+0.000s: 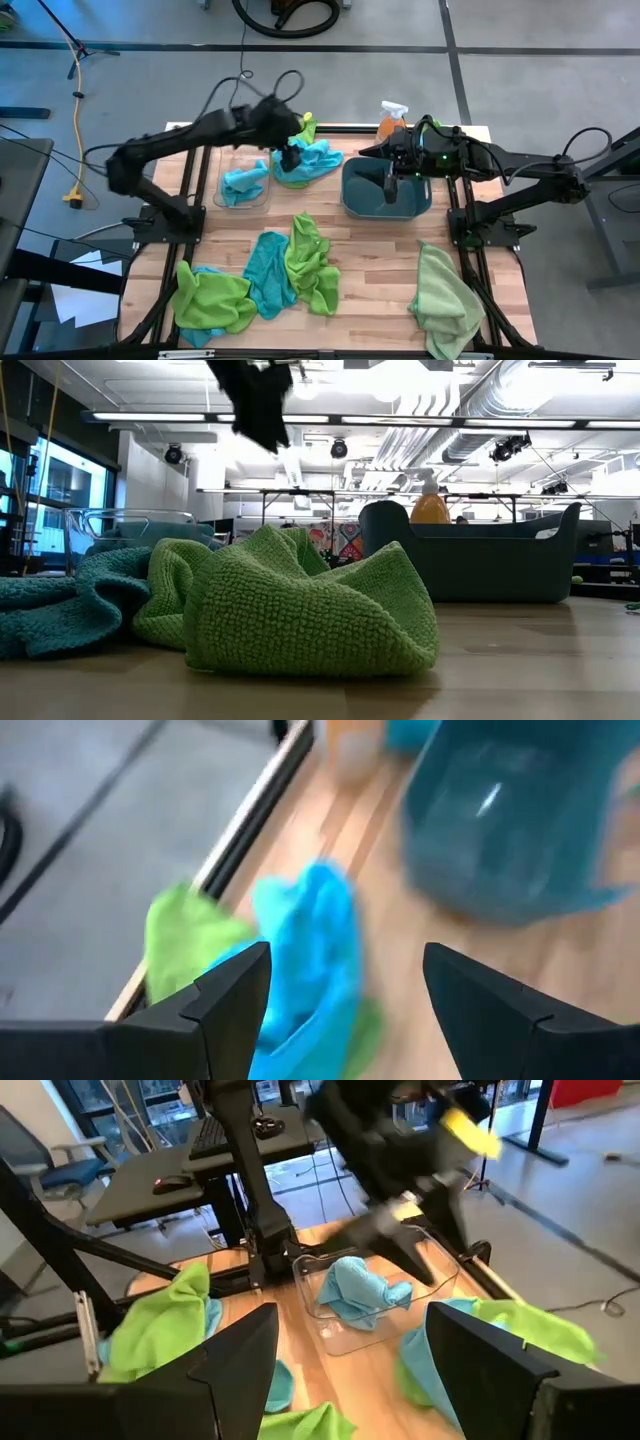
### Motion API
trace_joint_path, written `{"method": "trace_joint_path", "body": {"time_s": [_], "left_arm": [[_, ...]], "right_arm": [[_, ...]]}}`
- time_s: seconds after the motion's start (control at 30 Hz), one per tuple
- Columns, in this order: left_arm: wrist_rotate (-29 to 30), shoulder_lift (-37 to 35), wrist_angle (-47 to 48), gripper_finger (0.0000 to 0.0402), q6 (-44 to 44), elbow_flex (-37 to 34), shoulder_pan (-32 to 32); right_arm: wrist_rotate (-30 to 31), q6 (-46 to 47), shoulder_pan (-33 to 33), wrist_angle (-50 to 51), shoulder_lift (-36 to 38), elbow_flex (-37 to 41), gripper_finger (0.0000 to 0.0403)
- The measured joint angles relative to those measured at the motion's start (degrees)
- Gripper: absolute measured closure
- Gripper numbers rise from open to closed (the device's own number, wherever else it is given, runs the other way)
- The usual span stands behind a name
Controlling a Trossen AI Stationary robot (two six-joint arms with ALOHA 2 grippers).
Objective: Sort microfiber towel by color & place in baskets
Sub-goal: Put the blue microfiber towel into the transparent bin
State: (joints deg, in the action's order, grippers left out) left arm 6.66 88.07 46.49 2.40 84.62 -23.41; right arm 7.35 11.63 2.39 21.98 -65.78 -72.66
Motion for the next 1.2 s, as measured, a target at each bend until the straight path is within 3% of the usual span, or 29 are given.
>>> {"method": "trace_joint_path", "body": {"time_s": [0.37, 0.7, 0.9, 1.03, 1.2], "left_arm": [[1.32, 17.71, 3.71, 0.0154, 2.79, 1.68, -5.58], [0.31, 26.89, 3.56, 0.0154, 1.83, 1.72, -6.63], [0.42, 28.57, 3.42, 0.0166, 1.13, 1.72, -6.45], [1.37, 28.33, 3.07, 0.0231, 1.13, 1.74, -6.13], [1.57, 28.26, 3.28, 0.0381, 1.08, 1.74, -6.15]], "right_arm": [[0.0, 3.99, 0.0, -0.02, 0.0, 0.0, 0.0151], [1.24, 6.08, -0.02, -0.02, -0.01, 0.0, 0.0151], [1.25, 6.37, -0.02, -0.02, -0.02, 0.0, 0.0151], [1.25, 6.37, -0.02, -0.02, -0.02, 0.0, 0.0151], [1.25, 6.35, -0.02, -0.02, -0.02, 0.0, 0.0151]]}}
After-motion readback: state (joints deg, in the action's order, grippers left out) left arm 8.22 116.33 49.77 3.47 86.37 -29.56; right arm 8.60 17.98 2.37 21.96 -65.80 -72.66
